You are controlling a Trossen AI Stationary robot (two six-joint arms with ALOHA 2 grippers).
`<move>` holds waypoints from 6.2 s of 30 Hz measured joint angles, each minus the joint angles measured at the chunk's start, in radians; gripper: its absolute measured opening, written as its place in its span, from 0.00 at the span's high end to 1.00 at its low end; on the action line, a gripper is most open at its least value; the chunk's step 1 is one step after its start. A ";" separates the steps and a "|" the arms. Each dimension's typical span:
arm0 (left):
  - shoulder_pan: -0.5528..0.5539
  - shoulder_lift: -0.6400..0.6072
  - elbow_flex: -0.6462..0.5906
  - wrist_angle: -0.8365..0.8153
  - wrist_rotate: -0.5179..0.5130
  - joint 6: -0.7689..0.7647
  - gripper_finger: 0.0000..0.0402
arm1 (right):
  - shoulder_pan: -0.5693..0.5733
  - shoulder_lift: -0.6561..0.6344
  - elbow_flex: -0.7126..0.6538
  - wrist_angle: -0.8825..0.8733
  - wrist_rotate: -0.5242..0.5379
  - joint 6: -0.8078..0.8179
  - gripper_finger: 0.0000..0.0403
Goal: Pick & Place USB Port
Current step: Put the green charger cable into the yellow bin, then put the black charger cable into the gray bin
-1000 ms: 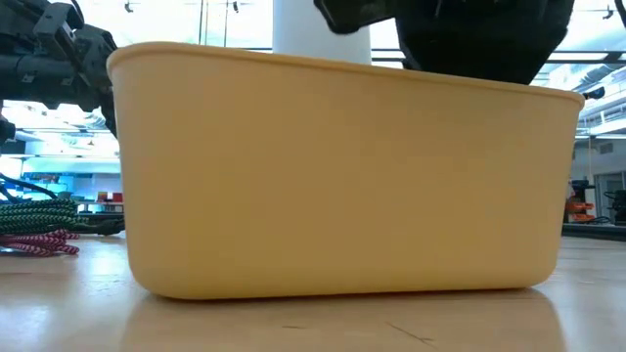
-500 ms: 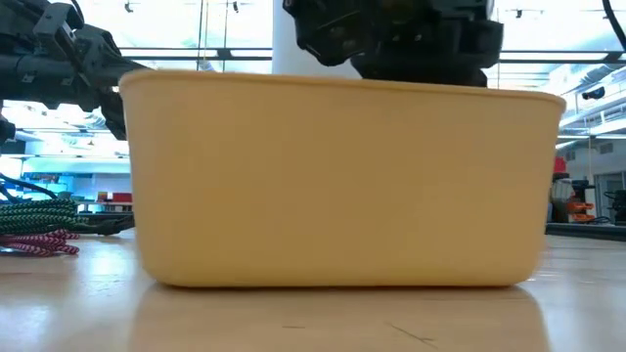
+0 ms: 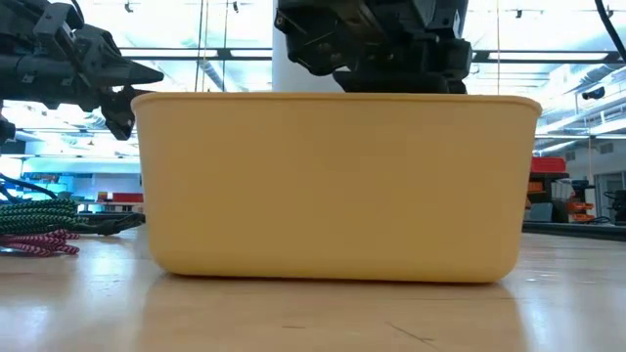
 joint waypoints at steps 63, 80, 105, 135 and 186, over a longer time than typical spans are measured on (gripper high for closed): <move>0.000 0.000 0.000 -0.001 0.014 0.001 0.55 | 0.272 -0.967 -0.550 0.350 1.069 -0.430 0.85; -0.179 0.228 0.080 -0.034 0.133 -0.190 0.55 | 0.274 -1.119 -0.955 0.982 0.876 -0.745 0.85; -0.761 1.316 0.902 -0.493 0.110 -0.401 0.55 | 0.274 -1.119 -0.962 0.929 0.874 -0.682 0.85; -0.915 1.808 1.059 -0.345 0.202 -0.733 0.55 | 0.274 -1.119 -0.962 0.929 0.808 -0.665 0.85; -0.858 1.843 1.245 -0.751 0.075 -0.680 0.55 | 0.274 -1.118 -0.961 0.897 0.719 -0.629 0.85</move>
